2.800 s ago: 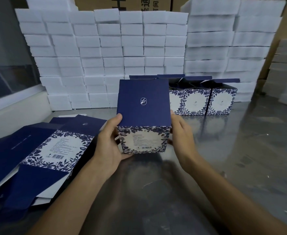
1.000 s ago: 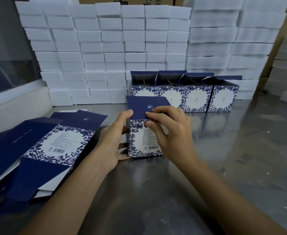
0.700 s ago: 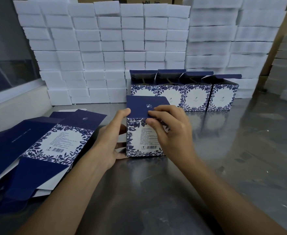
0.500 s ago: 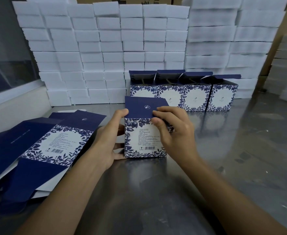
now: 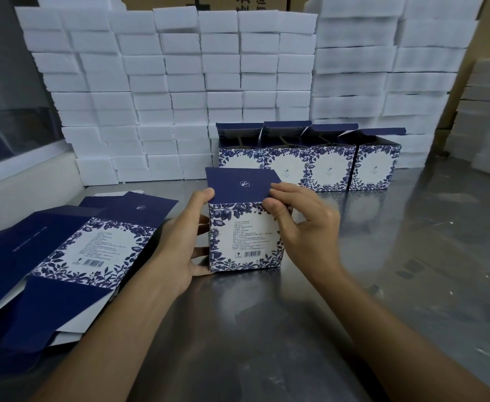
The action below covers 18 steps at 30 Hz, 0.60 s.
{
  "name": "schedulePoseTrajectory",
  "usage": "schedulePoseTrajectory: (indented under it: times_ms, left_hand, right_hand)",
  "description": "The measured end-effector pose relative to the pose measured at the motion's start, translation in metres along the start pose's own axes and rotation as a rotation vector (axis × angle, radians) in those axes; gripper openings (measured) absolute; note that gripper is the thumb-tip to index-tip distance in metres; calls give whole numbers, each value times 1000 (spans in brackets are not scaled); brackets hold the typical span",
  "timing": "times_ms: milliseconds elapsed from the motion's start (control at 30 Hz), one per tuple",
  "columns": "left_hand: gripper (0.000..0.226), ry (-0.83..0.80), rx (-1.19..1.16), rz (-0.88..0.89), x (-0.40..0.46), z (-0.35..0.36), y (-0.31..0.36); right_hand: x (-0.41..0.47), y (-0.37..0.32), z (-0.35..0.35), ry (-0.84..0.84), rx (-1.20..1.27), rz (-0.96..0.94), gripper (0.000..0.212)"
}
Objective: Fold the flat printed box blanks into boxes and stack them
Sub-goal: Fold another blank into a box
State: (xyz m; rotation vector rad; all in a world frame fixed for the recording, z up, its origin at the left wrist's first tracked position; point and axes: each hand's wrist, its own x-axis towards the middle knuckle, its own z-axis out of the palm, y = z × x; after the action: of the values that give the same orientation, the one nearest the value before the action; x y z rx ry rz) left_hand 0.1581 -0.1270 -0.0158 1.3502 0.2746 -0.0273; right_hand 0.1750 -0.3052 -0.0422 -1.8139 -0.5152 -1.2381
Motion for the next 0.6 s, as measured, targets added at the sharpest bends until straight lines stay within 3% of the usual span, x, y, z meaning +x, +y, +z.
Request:
schedulePoseTrajectory:
  times_ms: [67, 233, 333, 467, 533, 600]
  left_hand:
    - [68, -16, -4, 8, 0, -1, -1]
    - [38, -47, 17, 108, 3, -7, -1]
    - [29, -45, -41, 185, 8, -7, -5]
    - [32, -43, -53, 236, 4, -6, -4]
    - [31, -13, -115, 249, 3, -6, -2]
    - [22, 65, -92, 335, 6, -6, -2]
  right_hand:
    - [1, -2, -1, -2, 70, 124, 14]
    - [5, -7, -5, -160, 515, 675, 29]
    - [6, -6, -6, -216, 424, 665, 37]
    - [5, 0, -12, -320, 358, 599, 98]
    - [6, 2, -16, -354, 377, 542, 105]
    - [6, 0, -15, -378, 447, 503, 98]
